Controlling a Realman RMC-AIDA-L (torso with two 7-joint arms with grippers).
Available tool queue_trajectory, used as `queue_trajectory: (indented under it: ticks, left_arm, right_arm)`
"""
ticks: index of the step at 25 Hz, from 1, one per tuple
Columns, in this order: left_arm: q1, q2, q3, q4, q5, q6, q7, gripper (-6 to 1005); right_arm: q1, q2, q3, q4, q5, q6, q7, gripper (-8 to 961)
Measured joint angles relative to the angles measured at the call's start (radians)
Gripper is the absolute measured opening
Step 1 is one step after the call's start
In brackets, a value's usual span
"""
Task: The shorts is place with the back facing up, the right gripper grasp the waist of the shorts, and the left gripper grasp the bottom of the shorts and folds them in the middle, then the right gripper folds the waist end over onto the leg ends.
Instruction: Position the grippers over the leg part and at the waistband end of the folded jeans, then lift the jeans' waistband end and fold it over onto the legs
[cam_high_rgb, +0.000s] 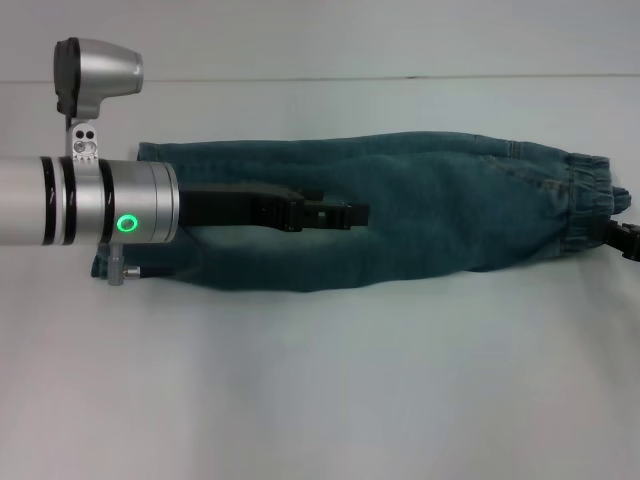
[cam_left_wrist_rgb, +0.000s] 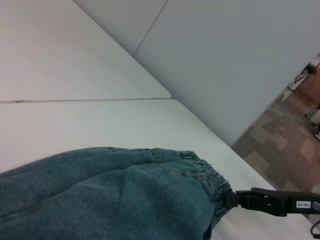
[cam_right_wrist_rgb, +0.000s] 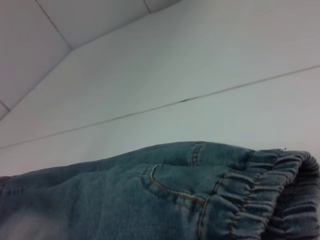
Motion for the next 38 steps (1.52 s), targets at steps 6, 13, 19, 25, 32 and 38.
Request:
queue_trajectory:
  ticks: [6, 13, 19, 25, 32, 38]
  left_arm:
    - [-0.001, -0.001, 0.0, -0.001, -0.002, -0.002, 0.0, 922]
    - [-0.02, -0.006, 0.003, -0.04, -0.011, -0.025, 0.002, 923]
    - [-0.051, -0.008, 0.086, -0.1, -0.036, -0.101, 0.01, 915]
    - [-0.063, -0.011, 0.146, -0.116, -0.077, -0.135, 0.01, 905]
    - [-0.059, -0.012, 0.168, -0.154, -0.168, -0.176, 0.043, 893]
    - [-0.069, -0.012, 0.28, -0.193, -0.27, -0.272, 0.064, 883]
  right_arm:
    - [0.0, -0.001, 0.005, -0.005, 0.001, -0.005, -0.002, 58]
    - [-0.005, 0.002, 0.016, -0.012, 0.01, -0.005, -0.014, 45]
    - [-0.012, 0.002, 0.032, -0.015, 0.036, -0.024, -0.014, 48]
    - [-0.026, 0.009, 0.073, -0.025, 0.041, -0.038, -0.013, 51]
    - [-0.048, 0.033, 0.082, -0.103, 0.042, -0.066, 0.0, 54]
    - [-0.049, 0.052, 0.073, -0.175, 0.034, -0.102, 0.039, 57]
